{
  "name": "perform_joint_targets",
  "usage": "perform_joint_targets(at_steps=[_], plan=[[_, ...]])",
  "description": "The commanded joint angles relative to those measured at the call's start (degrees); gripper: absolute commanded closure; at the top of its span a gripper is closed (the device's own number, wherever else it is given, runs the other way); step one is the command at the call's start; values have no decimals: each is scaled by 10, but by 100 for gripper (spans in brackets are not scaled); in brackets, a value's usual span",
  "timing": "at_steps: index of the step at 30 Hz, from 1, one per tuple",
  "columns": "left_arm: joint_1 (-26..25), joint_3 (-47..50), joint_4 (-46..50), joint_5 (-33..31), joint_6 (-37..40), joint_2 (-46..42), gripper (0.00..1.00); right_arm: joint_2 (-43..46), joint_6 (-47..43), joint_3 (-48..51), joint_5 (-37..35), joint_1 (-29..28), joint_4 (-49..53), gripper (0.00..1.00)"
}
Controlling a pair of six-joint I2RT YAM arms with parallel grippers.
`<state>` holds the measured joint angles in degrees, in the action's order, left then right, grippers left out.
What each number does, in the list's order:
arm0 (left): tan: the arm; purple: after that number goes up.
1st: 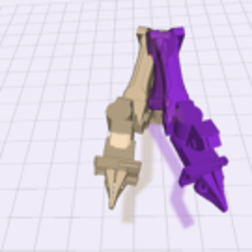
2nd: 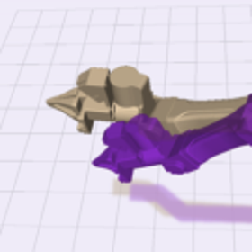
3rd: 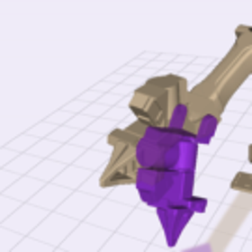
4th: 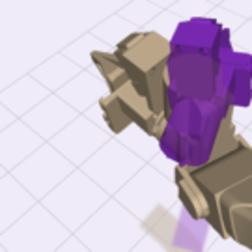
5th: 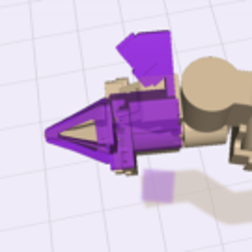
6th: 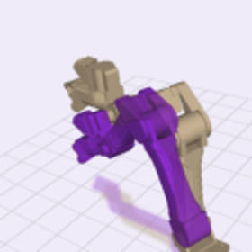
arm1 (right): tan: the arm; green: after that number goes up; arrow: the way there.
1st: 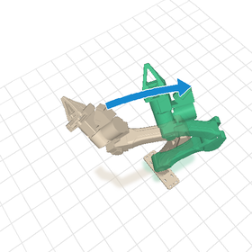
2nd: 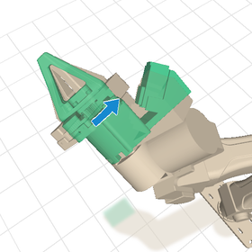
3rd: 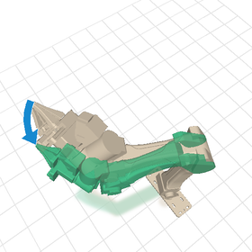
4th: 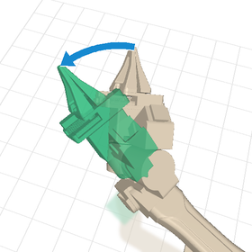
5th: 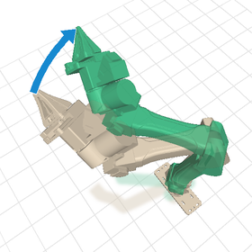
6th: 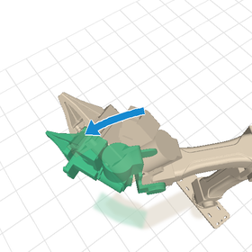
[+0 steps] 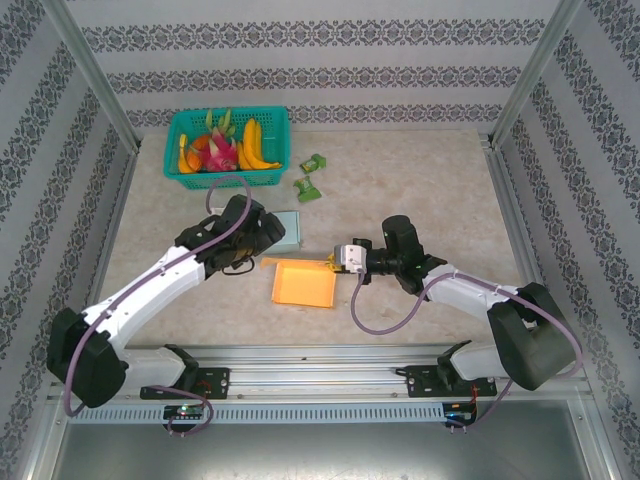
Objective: Fold the paper box
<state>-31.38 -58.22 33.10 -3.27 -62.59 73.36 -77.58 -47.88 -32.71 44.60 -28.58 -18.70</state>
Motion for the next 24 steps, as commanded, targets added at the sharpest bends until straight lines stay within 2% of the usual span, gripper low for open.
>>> perform_joint_targets(at_steps=[1,7,11,15,24], plan=[[4,-2,-35,24,1,15,7,-2,5,7,28,6,-13,100],[1,9,-61,42,-13,29,8,-7,4,6,29,7,-15,100],[-12,11,-73,60,-25,34,14,-9,3,7,24,6,-16,100],[-34,4,-68,59,-30,37,17,-11,3,8,16,6,-17,100],[-76,-9,-53,42,-46,33,16,-15,2,10,-19,1,-18,100]])
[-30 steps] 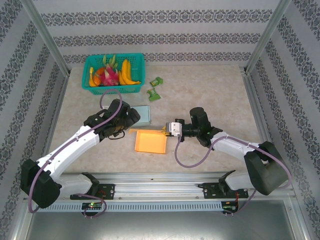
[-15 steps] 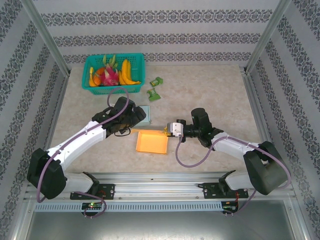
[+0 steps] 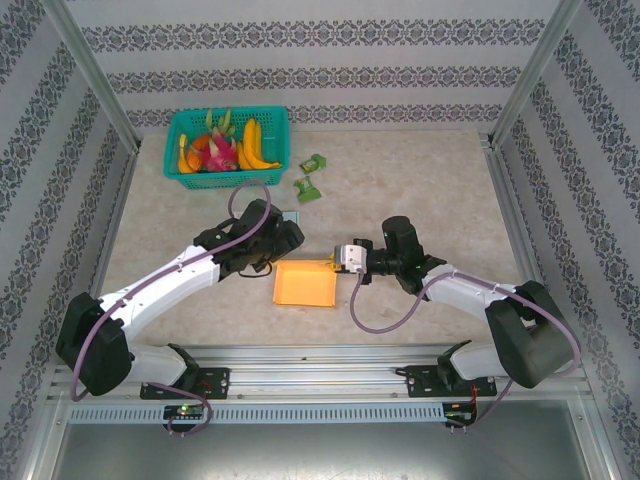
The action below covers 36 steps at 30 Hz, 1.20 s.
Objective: Fold the paper box
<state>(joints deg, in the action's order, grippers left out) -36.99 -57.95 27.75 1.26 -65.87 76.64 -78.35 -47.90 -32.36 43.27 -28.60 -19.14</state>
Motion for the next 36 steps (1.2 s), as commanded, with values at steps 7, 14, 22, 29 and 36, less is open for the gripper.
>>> perform_joint_targets(at_steps=[7,14,22,29,36], plan=[[5,-37,63,-78,77,-9,9,2,1,14,2,3,-13,100],[31,-14,35,-35,86,18,8,-2,1,16,1,3,-13,100],[28,0,-9,15,61,49,8,-6,1,15,-3,3,-13,100],[-3,-8,-5,34,22,57,8,-14,2,16,-10,3,-18,100],[-38,-21,-6,16,4,46,10,-10,-6,18,-15,-1,-9,100]])
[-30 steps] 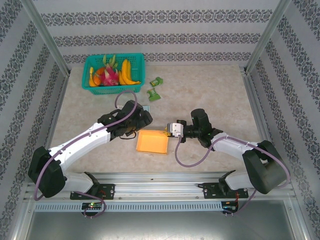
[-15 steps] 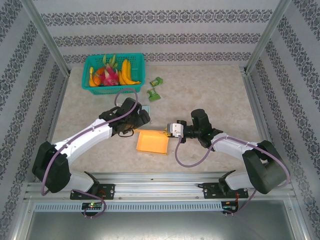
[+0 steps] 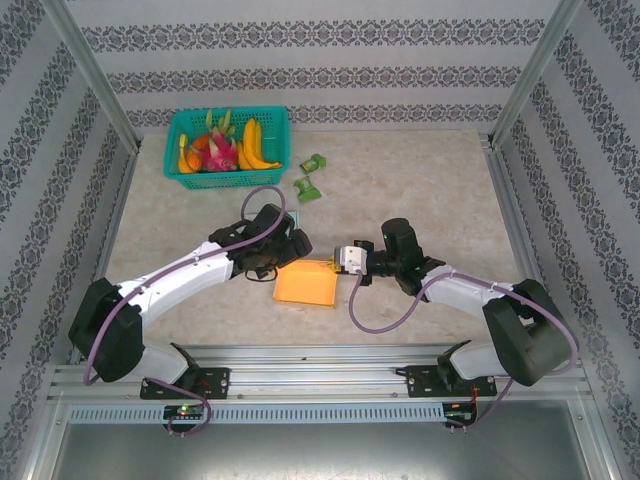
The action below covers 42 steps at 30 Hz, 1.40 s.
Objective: Fold the paper box
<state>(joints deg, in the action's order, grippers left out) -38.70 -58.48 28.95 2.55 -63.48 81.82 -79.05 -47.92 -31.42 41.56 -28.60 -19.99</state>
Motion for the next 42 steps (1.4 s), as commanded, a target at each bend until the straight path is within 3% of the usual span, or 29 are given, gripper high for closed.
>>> perform_joint_targets(at_steps=[1,8,16,21,26,29,33,36,38,40,42], plan=[[-24,-16,-17,-2,-20,-5,11,-2,-10,8,1,-3,3,100],[-41,7,-20,-31,-20,5,17,2,-25,10,-14,-14,18,99],[-44,78,-22,-80,-33,-16,21,22,-36,14,-66,-28,47,71],[-45,100,-22,-101,-45,-23,21,53,-42,14,-116,-35,99,46],[-51,98,-11,-120,-50,-23,21,107,-14,19,-171,-37,129,45],[-52,102,-10,-125,-52,-27,21,146,80,20,-209,-40,117,45],[-53,109,-7,-139,-58,-39,21,193,361,-5,-318,-53,121,50],[-57,117,-6,-149,-63,-50,21,214,586,-8,-405,-67,149,42],[-59,121,-4,-154,-65,-53,21,214,712,-4,-426,-79,171,42],[-63,124,-2,-158,-69,-53,21,200,809,-7,-465,-104,195,43],[-69,127,0,-166,-72,-53,21,175,831,-15,-502,-146,192,42]])
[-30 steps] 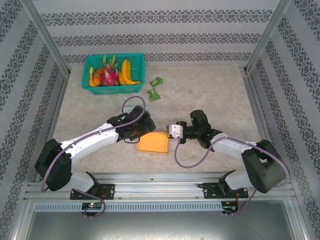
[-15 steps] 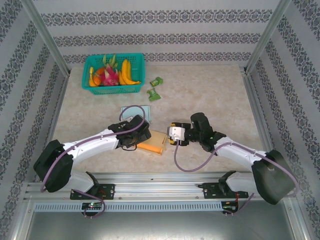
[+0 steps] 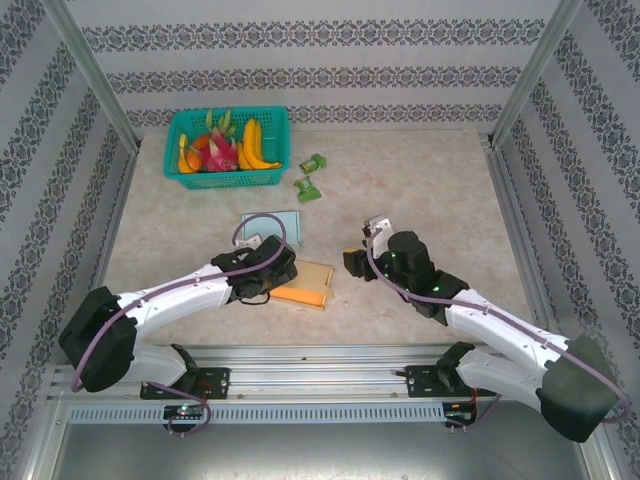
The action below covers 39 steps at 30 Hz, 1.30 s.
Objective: Fold the paper box
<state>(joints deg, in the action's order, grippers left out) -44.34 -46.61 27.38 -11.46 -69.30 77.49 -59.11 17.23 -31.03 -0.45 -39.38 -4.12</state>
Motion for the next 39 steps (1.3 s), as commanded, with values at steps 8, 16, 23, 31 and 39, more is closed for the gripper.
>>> perform_joint_targets(at_steps=[8,16,23,31,39], plan=[[-38,12,25,-59,-28,-9,21,-161,194,-93,-186,-142,41,37],[-44,35,25,-78,-16,-22,20,-236,205,-88,-200,-162,25,33],[-45,67,18,-81,-14,-37,20,-291,206,-83,-185,-178,13,32],[-44,64,86,-121,-1,-60,10,-314,215,-64,-191,-182,-11,32],[-27,97,66,-40,88,-166,2,-304,189,-48,-174,-182,-38,32]])
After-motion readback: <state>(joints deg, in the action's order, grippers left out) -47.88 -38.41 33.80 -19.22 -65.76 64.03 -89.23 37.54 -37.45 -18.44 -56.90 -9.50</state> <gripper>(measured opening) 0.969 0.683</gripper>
